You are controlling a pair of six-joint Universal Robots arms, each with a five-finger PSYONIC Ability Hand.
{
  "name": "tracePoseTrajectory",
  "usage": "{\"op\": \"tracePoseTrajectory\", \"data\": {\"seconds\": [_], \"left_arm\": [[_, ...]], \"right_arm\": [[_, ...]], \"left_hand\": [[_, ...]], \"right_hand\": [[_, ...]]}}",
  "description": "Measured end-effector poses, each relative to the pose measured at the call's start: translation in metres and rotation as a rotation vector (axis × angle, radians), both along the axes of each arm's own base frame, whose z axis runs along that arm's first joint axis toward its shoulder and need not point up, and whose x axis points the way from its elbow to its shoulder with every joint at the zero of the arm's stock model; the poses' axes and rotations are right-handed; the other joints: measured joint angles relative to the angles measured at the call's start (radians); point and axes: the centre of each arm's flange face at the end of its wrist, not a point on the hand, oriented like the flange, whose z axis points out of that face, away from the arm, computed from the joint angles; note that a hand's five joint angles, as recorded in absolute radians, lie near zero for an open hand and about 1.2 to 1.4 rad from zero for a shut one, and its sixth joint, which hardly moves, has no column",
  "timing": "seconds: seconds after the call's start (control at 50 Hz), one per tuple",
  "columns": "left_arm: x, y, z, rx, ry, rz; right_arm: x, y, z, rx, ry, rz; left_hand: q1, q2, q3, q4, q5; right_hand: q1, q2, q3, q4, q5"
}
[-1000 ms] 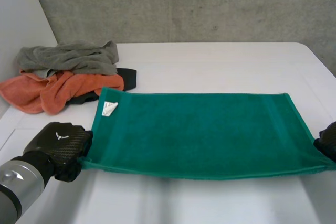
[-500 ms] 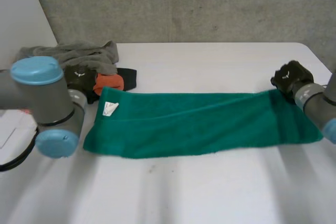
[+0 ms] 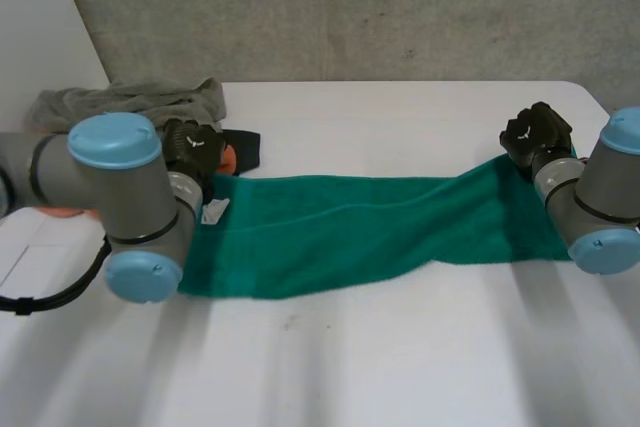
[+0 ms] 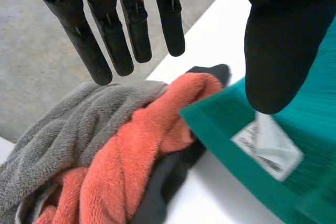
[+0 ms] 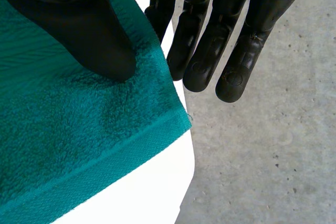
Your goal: Fold the laundry.
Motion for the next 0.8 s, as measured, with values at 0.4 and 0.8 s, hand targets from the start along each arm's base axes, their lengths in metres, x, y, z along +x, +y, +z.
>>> {"op": "tracePoseTrajectory", "data": {"seconds": [0.4, 0.8], "left_arm": [[0.011, 0.021, -0.029, 0.264, -0.049, -0.018], [0.01, 0.014, -0.05, 0.307, -0.069, -0.016]], "right_arm": [[-0.008, 0.024, 0.0, 0.06, 0.004, -0.008], [-0.008, 0.027, -0.005, 0.079, 0.008, -0.008]], "left_hand": [[-0.012, -0.026, 0.0, -0.029, -0.029], [0.142, 0.133, 0.123, 0.137, 0.13]], "right_hand": [[0.0, 0.0, 0.0, 0.0, 0.0], [0.0, 0.0, 0.0, 0.0, 0.0]]}}
